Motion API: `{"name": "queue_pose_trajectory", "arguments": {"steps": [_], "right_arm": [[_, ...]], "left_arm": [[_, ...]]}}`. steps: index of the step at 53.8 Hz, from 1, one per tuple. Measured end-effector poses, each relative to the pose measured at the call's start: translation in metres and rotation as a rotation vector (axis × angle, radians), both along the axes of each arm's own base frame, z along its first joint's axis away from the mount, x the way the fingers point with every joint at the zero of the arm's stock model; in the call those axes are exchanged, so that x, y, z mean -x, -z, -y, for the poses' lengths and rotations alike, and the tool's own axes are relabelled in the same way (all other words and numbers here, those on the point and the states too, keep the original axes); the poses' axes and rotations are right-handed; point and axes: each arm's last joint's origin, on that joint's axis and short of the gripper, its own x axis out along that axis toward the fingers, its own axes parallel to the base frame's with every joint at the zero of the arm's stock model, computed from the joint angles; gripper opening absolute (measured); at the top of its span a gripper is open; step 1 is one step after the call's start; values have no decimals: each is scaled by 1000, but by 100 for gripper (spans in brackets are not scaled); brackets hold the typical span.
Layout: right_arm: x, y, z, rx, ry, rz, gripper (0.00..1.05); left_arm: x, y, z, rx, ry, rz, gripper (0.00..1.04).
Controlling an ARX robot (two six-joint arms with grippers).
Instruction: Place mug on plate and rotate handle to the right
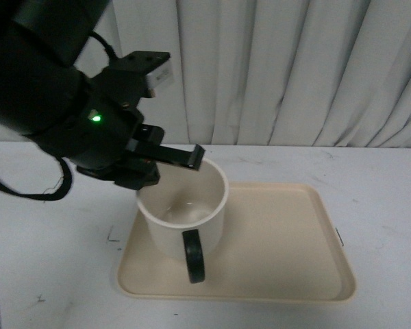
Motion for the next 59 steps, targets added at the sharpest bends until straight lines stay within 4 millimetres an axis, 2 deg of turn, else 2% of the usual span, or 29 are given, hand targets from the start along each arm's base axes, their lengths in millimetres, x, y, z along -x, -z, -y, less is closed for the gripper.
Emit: {"name": "queue_pose_trajectory", "arguments": {"steps": [6, 14, 23, 35, 47, 51, 56, 59], "right_arm": [[0, 0, 0, 0, 0, 0, 98], [0, 0, 0, 0, 0, 0, 98], [0, 0, 0, 0, 0, 0, 98], [0, 0, 0, 0, 0, 0, 98], [0, 0, 0, 0, 0, 0, 98], [0, 0, 0, 0, 0, 0, 98], [0, 0, 0, 0, 0, 0, 98], [0, 0, 0, 0, 0, 0, 98]], "left_arm": [[-15, 11, 18, -2, 34, -23, 3], [-22, 27, 36, -17, 75, -77, 3], [-24, 40, 48, -32, 99, -110, 3], [-25, 42, 52, -38, 115, -125, 5], [-26, 40, 47, -25, 109, -115, 43], [-22, 35, 42, -18, 110, -98, 52], [-12, 19, 27, -4, 105, -3, 66], [-2, -6, 7, 14, 97, 177, 79]]}}
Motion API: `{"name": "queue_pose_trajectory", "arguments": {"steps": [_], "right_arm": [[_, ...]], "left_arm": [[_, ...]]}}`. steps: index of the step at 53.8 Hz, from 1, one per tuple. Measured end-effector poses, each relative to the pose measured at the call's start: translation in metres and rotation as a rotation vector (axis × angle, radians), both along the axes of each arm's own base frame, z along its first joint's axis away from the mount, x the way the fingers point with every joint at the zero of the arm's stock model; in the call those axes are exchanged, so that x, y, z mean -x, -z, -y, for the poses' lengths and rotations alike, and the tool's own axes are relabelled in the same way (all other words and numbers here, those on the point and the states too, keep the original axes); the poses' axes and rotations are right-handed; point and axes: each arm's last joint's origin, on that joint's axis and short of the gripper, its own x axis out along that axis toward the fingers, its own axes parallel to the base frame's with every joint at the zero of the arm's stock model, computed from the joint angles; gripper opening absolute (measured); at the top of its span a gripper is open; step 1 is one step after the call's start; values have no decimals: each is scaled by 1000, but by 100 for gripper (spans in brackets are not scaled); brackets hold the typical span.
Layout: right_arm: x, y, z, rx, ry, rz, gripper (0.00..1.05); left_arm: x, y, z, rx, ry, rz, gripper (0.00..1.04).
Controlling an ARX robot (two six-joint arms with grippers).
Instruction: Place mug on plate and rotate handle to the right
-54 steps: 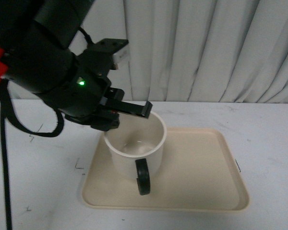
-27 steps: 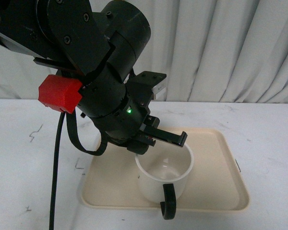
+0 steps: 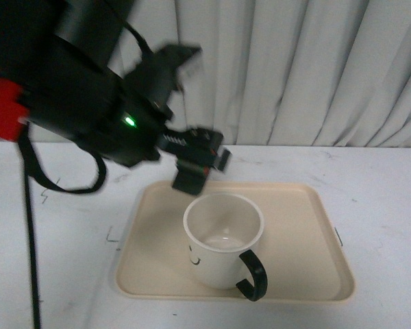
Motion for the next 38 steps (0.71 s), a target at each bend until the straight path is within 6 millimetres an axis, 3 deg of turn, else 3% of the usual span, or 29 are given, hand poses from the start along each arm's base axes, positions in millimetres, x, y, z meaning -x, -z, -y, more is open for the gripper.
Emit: {"name": "queue_pose_trajectory", "arguments": {"steps": [6, 9, 13, 17, 18, 21, 23, 24, 33, 38], "right_arm": [[0, 0, 0, 0, 0, 0, 98], [0, 0, 0, 0, -1, 0, 98], [0, 0, 0, 0, -1, 1, 98], [0, 0, 0, 0, 2, 0, 98], [0, 0, 0, 0, 2, 1, 98], [0, 0, 0, 0, 1, 0, 98], [0, 0, 0, 0, 0, 0, 98], [0, 0, 0, 0, 0, 0, 98], [0, 0, 0, 0, 0, 0, 98], [0, 0, 0, 0, 0, 0, 98]], "left_arm": [[12, -36, -17, 41, 5, 170, 97], [9, -42, -16, 64, -56, 319, 96], [18, -31, -22, 96, -246, 512, 84], [50, 13, -46, 98, -387, 546, 66], [55, 16, -52, 109, -403, 559, 62], [67, 10, -68, 152, -443, 636, 51], [77, -6, -79, 200, -468, 726, 42], [161, 18, -123, 218, -450, 712, 2], [174, 29, -129, 206, -458, 682, 2], [181, 25, -139, 214, -459, 703, 2]]}}
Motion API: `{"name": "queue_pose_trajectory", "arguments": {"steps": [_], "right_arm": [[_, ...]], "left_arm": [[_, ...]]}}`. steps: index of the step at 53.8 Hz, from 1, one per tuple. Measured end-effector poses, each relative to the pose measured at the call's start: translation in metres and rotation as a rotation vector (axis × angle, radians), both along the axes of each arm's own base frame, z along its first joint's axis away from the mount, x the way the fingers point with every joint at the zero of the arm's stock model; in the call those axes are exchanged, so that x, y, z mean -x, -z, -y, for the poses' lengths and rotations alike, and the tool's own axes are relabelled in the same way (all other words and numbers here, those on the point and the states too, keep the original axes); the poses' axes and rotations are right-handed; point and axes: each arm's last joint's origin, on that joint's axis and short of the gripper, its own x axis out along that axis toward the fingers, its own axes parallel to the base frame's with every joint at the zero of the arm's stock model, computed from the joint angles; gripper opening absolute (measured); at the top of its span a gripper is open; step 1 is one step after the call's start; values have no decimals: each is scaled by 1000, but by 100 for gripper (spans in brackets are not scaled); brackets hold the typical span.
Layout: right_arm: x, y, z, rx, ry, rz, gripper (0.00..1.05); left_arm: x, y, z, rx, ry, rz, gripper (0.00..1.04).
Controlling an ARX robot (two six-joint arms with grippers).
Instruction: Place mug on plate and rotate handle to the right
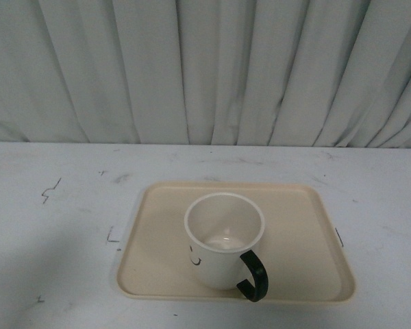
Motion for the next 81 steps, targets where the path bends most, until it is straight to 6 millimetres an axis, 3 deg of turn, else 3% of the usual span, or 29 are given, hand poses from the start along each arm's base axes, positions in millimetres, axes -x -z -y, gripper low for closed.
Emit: {"name": "queue_pose_trajectory", "arguments": {"steps": [35, 81], "right_arm": [[0, 0, 0, 0, 0, 0, 98], [0, 0, 0, 0, 0, 0, 98]], "left_arm": [[34, -7, 0, 0, 4, 24, 2], [50, -6, 0, 0, 4, 22, 2]]}}
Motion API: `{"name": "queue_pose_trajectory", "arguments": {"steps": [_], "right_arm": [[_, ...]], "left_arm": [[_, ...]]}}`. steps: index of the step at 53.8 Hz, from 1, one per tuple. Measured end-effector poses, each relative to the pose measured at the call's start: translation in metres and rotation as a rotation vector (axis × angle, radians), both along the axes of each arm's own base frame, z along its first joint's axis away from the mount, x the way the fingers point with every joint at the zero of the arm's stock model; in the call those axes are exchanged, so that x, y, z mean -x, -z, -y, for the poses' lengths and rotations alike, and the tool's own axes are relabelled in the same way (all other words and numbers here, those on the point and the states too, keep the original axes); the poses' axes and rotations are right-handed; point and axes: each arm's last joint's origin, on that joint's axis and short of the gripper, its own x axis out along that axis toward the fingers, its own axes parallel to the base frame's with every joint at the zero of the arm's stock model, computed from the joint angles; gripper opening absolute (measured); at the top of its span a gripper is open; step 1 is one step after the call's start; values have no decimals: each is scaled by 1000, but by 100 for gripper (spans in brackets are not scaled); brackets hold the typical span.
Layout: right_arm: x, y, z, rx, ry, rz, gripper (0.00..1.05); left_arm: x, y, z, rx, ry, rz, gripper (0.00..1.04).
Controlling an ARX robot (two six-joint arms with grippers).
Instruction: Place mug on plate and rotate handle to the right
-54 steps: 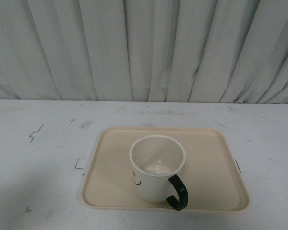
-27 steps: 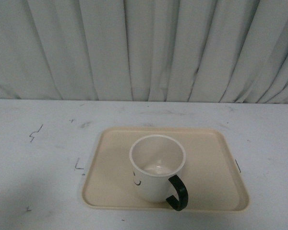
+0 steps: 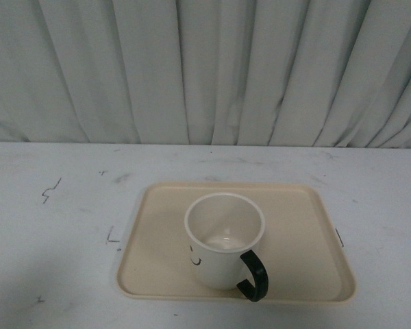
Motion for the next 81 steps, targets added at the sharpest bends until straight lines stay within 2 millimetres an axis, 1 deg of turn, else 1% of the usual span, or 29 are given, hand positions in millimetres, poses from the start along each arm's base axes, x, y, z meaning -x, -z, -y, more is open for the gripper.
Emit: {"name": "queue_pose_trajectory", "arguments": {"steps": [3, 6, 9, 14, 17, 23, 26, 27, 29, 30, 31, 39, 41, 42, 43, 44, 47, 48, 49, 51, 55, 59, 62, 66, 68, 71, 75, 78, 81], "right_arm": [[0, 0, 0, 0, 0, 0, 98], [0, 0, 0, 0, 0, 0, 98], [0, 0, 0, 0, -1, 0, 98], [0, 0, 0, 0, 0, 0, 98], [0, 0, 0, 0, 0, 0, 98], [0, 1, 0, 0, -3, -7, 98], [1, 2, 0, 19, -60, -140, 98], [-1, 2, 2, 29, -104, -272, 98], [-4, -1, 3, 30, -147, -386, 98], [-7, -3, 4, 24, -166, -447, 98], [-10, -5, 4, 17, -191, -488, 98], [-29, -17, 0, 44, -314, -550, 98], [-41, -26, 1, 57, -308, -549, 98], [-52, -32, 1, 68, -291, -561, 98], [-72, -40, -4, 94, -302, -577, 98], [-93, -44, -12, 112, -337, -627, 98], [-157, -60, -48, 139, -491, -649, 98], [-178, -58, -62, 136, -509, -697, 98], [-188, -54, -70, 119, -529, -749, 98], [-200, -47, -81, 109, -532, -797, 98], [-216, -38, -100, 80, -534, -881, 98], [-244, -24, -145, 63, -460, -1001, 98], [-264, 8, -159, 58, -377, -1093, 98], [-273, 36, -171, 22, -340, -1148, 98], [-274, 43, -177, 19, -330, -1172, 90], [-274, 46, -178, 18, -327, -1182, 81], [-273, 46, -179, 19, -324, -1191, 72], [-274, 44, -180, 18, -323, -1190, 61], [-276, 42, -180, 16, -319, -1183, 53]], "left_arm": [[6, 6, 0, 0, 1, -50, 2], [10, 3, 0, 0, 0, -6, 2], [10, -1, 0, 0, -1, 11, 2], [10, 3, 0, 0, -1, -11, 2], [10, 3, 0, 2, 1, -11, 9], [10, 3, 0, 2, 0, -8, 31], [10, 3, 0, 2, 0, -8, 38], [10, 3, 0, 2, -1, -8, 44], [10, 3, 0, 2, 2, -8, 47], [10, 3, 0, 2, 5, -6, 53], [10, 3, 0, 2, 3, -6, 55], [10, 3, 0, 2, 0, -8, 76], [10, 3, 0, 2, 0, -8, 85], [10, 3, 0, 2, 1, -7, 92], [10, 3, 0, 2, 1, -8, 100], [10, 3, 0, 2, 1, -7, 97], [10, 3, 0, 2, 1, -7, 98], [10, 3, 0, 2, 1, -7, 98], [10, 3, 0, 2, 1, -7, 98], [10, 3, 0, 2, 1, -8, 98], [10, 3, 0, 2, 1, -8, 98], [10, 3, 0, 2, 1, -8, 98], [10, 3, 0, 2, 1, -8, 98], [10, 3, 0, 2, 1, -8, 98], [10, 3, 0, 2, 1, -7, 98], [10, 3, 0, 2, 1, -7, 98], [10, 3, 0, 2, 1, -7, 98], [10, 3, 0, 2, 1, -8, 98], [10, 3, 0, 2, 1, -7, 98]]}}
